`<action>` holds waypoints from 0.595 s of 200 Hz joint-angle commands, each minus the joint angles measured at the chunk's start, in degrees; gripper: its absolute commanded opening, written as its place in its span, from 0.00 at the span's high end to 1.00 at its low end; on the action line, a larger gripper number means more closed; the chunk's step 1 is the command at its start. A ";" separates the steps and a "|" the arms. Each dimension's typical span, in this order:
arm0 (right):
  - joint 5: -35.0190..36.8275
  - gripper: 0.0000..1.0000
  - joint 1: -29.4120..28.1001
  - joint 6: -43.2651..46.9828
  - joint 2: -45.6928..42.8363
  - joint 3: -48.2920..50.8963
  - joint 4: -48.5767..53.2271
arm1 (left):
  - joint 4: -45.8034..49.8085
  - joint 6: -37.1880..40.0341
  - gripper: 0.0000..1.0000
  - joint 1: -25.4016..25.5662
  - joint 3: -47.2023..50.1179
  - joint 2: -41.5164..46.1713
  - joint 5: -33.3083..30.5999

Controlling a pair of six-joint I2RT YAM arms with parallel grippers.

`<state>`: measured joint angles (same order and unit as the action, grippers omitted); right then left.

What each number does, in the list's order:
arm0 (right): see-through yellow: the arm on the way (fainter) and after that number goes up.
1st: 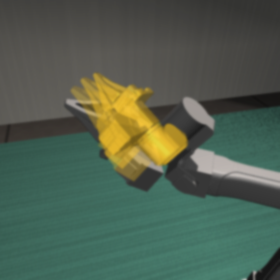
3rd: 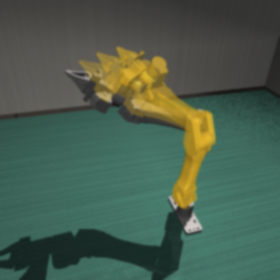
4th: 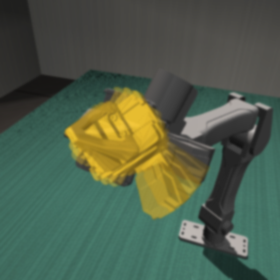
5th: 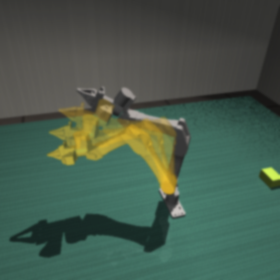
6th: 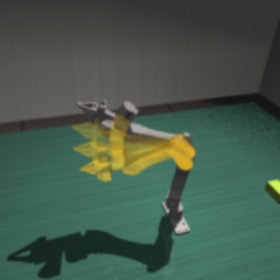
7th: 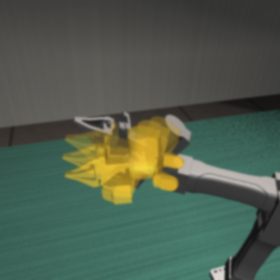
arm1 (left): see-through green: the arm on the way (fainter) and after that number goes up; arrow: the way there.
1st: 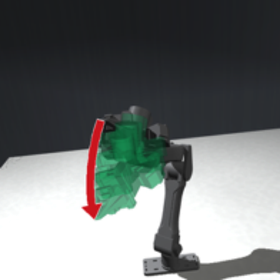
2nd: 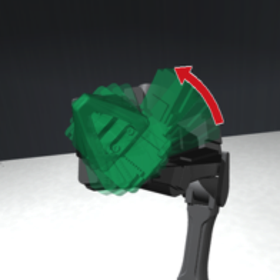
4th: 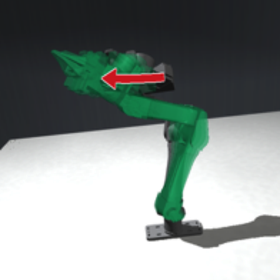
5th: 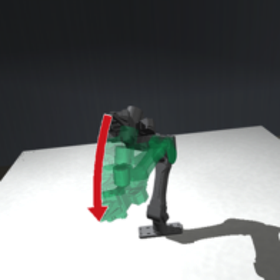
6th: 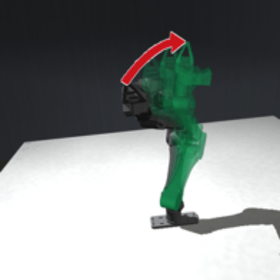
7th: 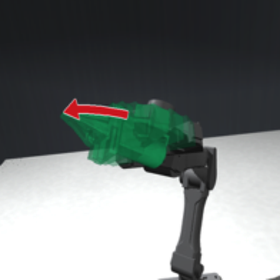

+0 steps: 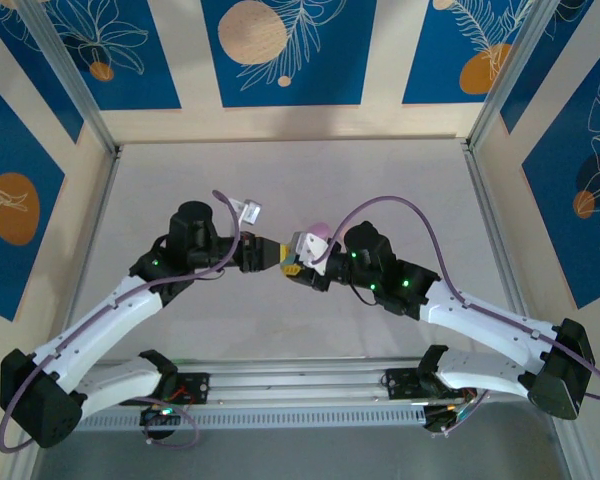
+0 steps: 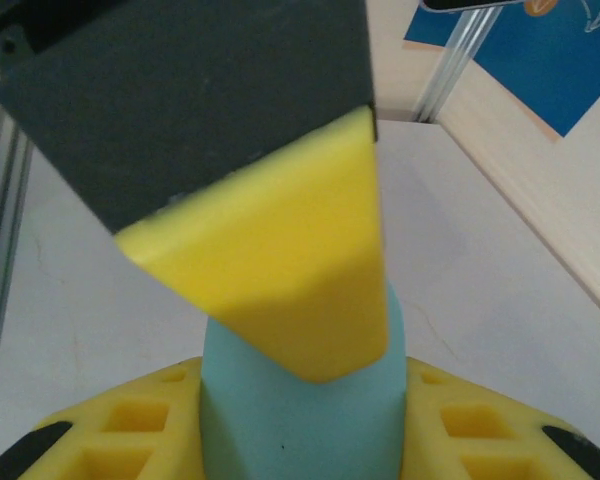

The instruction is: Insert wireless bluetooth earbuds into charging case

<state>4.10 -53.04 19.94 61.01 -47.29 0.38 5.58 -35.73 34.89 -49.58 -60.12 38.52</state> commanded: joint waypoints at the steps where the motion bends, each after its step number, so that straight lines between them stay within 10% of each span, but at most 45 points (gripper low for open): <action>1: 3.38 0.70 -0.66 0.12 -0.37 -0.10 -3.42 | 0.57 -0.46 0.59 0.85 -2.01 -0.04 0.91; 119: -2.69 0.48 2.88 3.37 -5.25 7.11 -9.84 | -11.72 -18.05 0.90 0.92 0.67 2.30 -1.90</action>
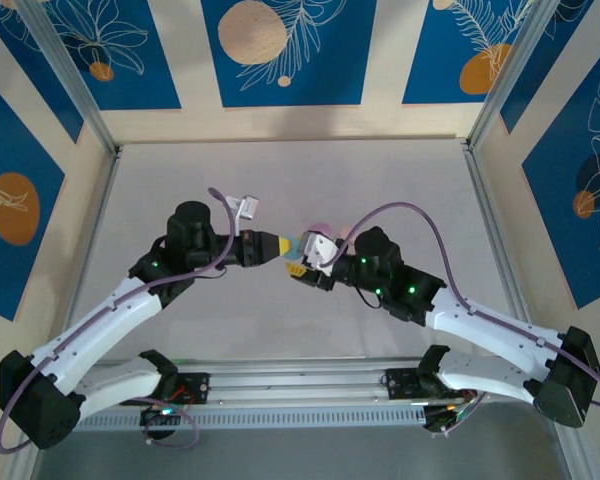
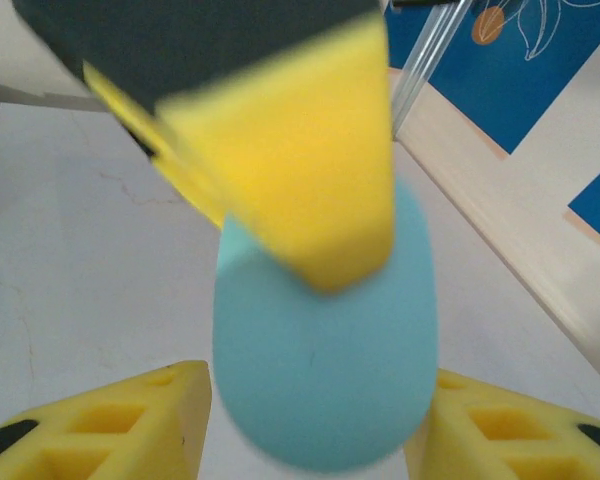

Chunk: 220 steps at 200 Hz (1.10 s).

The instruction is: Insert wireless bluetooth earbuds into charging case

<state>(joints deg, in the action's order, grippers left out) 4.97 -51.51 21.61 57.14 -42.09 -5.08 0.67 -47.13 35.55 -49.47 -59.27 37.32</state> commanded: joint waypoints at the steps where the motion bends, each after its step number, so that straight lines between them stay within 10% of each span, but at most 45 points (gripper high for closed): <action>1: -3.61 0.48 1.42 1.65 -1.40 1.96 -4.53 | -6.85 -6.74 0.90 0.29 0.54 1.44 -0.64; 220: -13.00 0.54 4.33 -0.86 0.51 -1.44 -13.35 | -5.50 -8.73 0.90 0.27 0.34 0.55 0.43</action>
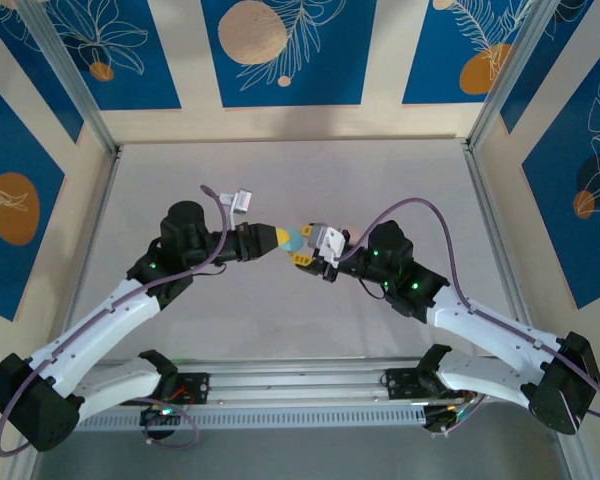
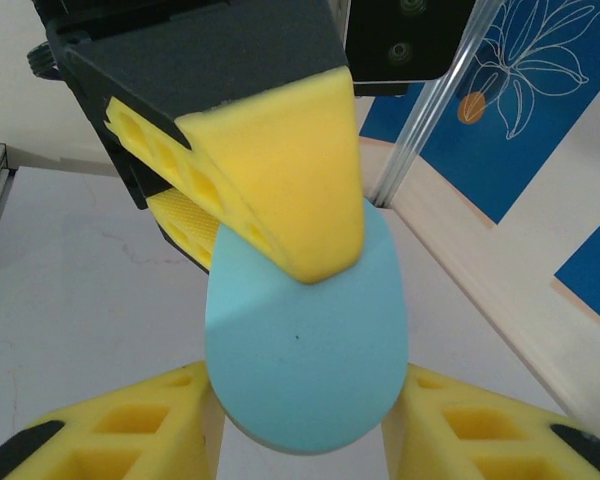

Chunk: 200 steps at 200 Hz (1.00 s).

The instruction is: Insert wireless bluetooth earbuds into charging case

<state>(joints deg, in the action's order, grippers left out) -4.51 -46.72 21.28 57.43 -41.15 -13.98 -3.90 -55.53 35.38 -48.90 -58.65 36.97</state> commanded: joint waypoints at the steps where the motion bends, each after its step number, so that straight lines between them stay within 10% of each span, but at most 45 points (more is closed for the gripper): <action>1: -3.50 0.54 -0.46 -0.53 0.27 -2.41 -4.47 | -0.93 -0.35 0.90 0.47 -0.23 -0.06 0.80; 112: -2.52 0.65 -0.38 -0.80 0.50 -2.36 -3.95 | -0.14 -0.29 0.89 0.47 -0.48 -0.06 0.17; 156: -14.74 0.76 4.08 -8.53 0.20 -5.60 5.86 | 1.04 10.26 0.36 0.47 -0.11 3.85 -2.82; 200: -38.33 0.76 10.14 -17.09 4.96 -14.05 18.70 | 0.86 43.77 0.22 0.43 5.37 13.72 -0.91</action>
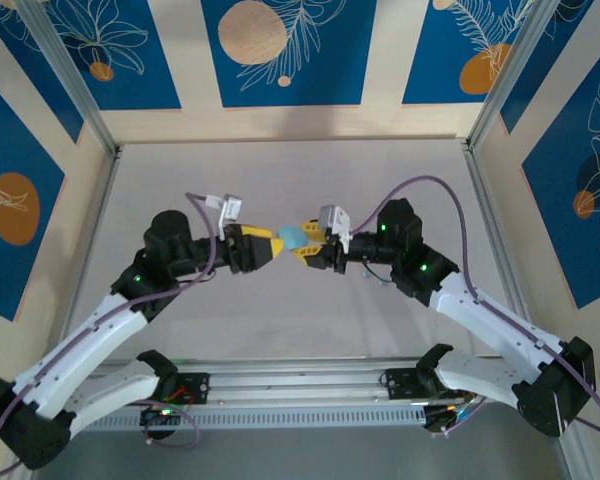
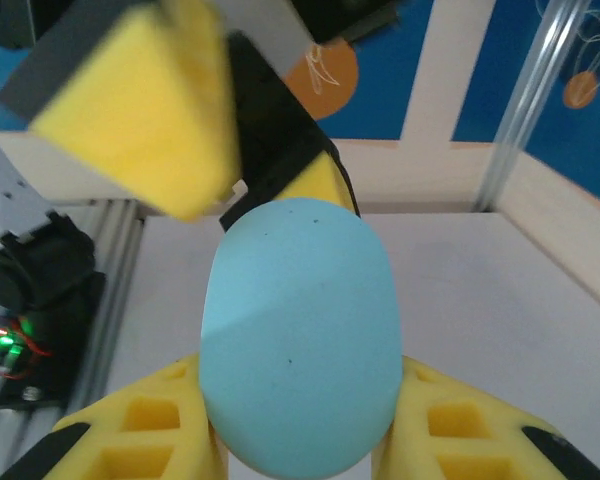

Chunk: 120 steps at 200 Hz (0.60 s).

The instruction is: Insert wireless bluetooth earbuds into charging case

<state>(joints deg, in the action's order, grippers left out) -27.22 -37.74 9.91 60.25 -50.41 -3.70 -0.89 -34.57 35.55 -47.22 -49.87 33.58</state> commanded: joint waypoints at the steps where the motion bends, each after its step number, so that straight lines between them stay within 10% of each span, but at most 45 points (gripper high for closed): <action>1: -15.87 0.76 1.17 -5.80 2.19 -4.92 8.66 | -2.44 23.28 0.21 0.28 3.88 5.12 2.68; 42: -21.68 0.76 1.44 -4.99 4.86 -8.81 12.41 | -2.14 33.36 0.21 0.25 3.61 4.18 5.33; 120: -18.13 0.76 0.86 -4.56 5.85 -8.70 10.55 | -9.65 27.92 0.24 0.23 3.27 0.95 8.88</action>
<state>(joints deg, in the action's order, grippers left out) -45.67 -36.62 5.28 65.87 -58.13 6.70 -5.50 -5.87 35.55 -42.87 -48.95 39.46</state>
